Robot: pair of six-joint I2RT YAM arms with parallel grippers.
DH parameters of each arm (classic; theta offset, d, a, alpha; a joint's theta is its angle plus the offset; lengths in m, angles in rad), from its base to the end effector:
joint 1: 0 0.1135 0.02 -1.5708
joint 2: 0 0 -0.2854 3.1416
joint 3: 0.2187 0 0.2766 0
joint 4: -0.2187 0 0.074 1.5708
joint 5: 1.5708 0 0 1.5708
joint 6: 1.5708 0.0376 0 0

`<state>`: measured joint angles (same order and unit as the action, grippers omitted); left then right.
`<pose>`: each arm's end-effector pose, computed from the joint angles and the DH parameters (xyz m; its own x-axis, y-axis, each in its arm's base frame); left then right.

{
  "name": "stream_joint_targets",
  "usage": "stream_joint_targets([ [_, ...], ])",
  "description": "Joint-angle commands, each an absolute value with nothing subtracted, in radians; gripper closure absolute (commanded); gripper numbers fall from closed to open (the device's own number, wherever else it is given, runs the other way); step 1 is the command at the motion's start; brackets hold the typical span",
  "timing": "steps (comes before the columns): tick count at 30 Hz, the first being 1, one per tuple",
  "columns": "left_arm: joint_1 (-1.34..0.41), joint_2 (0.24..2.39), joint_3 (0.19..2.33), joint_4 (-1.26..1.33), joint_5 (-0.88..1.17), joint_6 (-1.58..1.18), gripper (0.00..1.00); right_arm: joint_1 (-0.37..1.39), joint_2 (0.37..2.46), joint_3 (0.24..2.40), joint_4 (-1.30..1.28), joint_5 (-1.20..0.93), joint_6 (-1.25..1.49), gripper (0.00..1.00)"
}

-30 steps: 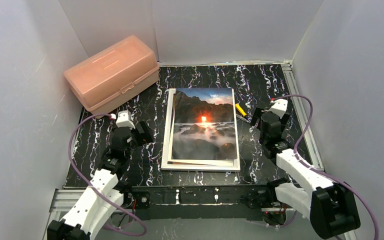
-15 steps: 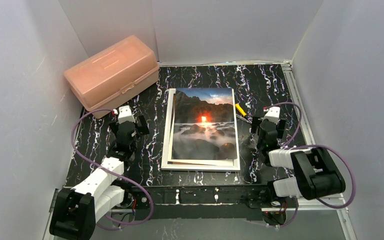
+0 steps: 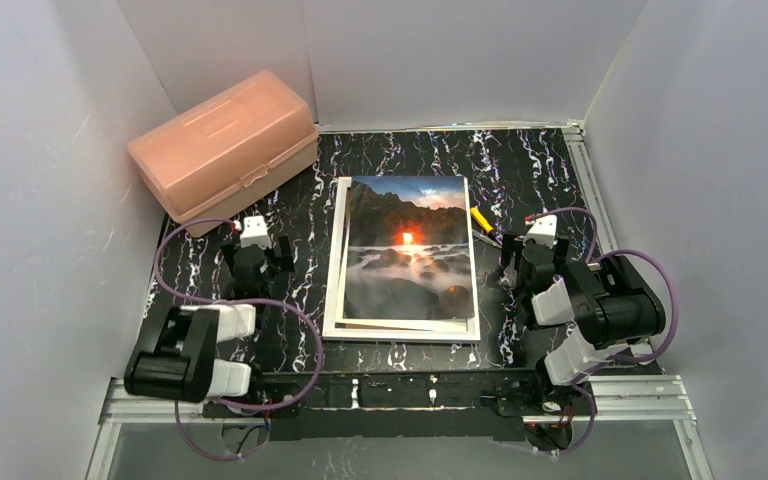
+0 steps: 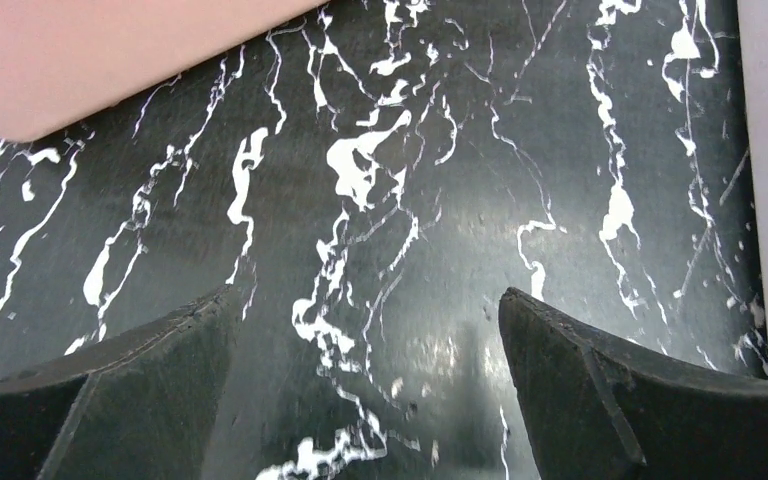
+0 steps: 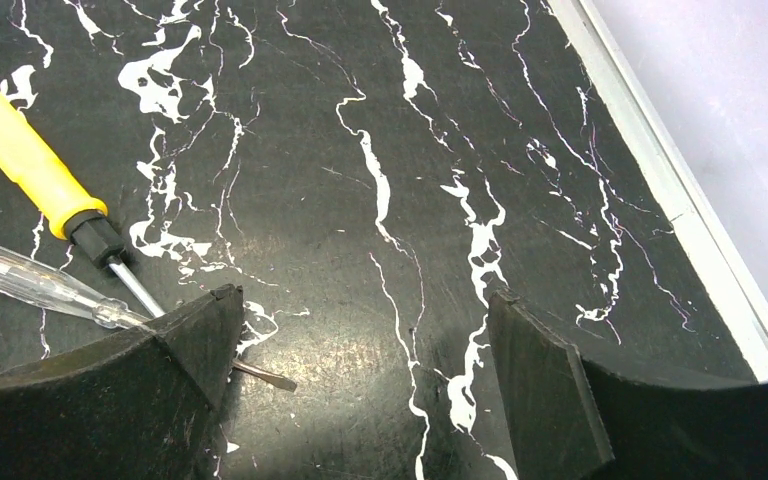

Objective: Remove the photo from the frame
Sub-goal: Reset both arms

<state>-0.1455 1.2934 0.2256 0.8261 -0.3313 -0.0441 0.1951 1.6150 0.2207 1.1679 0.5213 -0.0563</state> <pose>0.2303 -0.0214 0.1541 -0.2289 -0.0086 -0.9734 -0.1856 0.9820 0.0350 0.2420 0.0287 0.1194 -0.2372 -0.0966 -0.9666 0.2951 0.9409 -0.1664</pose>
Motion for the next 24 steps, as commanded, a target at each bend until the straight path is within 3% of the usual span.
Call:
stream_joint_targets([
  [1,-0.054,1.495,0.208,1.241,-0.167,-0.013,0.02,0.187,1.609,0.245,1.234,0.515,-0.052,0.01],
  [4,-0.046,1.458,0.270,1.015,-0.112,-0.014,0.02,0.184,1.609,0.247,1.230,0.507,-0.051,0.01],
  [7,-0.027,1.474,0.310,0.972,-0.075,-0.024,0.02,0.182,1.609,0.248,1.226,0.505,-0.050,0.01],
  [24,-0.025,1.485,0.304,1.003,-0.069,-0.021,0.02,0.181,1.609,0.250,1.225,0.503,-0.049,0.01],
])
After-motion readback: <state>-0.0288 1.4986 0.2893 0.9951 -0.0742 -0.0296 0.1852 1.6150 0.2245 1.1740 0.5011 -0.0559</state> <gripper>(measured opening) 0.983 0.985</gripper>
